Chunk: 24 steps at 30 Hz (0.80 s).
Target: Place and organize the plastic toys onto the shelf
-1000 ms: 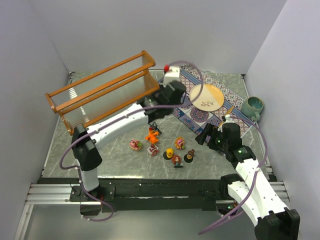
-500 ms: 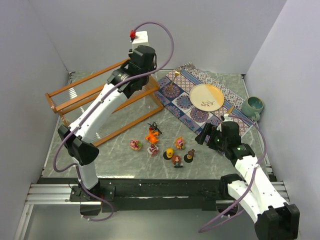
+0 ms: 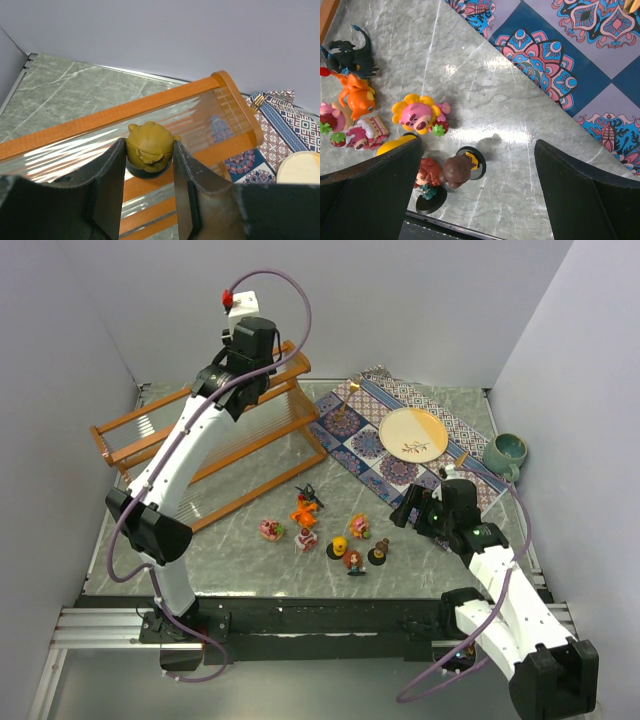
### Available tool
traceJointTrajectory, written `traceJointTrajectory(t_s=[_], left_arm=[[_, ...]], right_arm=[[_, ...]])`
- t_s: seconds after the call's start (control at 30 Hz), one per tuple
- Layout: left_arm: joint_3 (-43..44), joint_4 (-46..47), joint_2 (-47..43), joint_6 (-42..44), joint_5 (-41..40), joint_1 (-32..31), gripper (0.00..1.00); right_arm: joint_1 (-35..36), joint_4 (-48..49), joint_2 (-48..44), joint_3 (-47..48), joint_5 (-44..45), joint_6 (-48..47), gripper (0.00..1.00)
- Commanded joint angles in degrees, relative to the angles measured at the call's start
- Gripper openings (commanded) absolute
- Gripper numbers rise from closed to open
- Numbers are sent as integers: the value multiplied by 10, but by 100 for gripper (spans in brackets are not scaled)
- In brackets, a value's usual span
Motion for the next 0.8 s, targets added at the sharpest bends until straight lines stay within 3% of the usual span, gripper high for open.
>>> traceJointTrajectory(t_s=[0.0,0.77], left_arm=[[18,12,-2,4,19,13,2],[41,-11,32,-1,61,39,3]], right_arm=[[-2,2,7,30,8,-16,100],[-2,-2,45,47,-8,-33,100]])
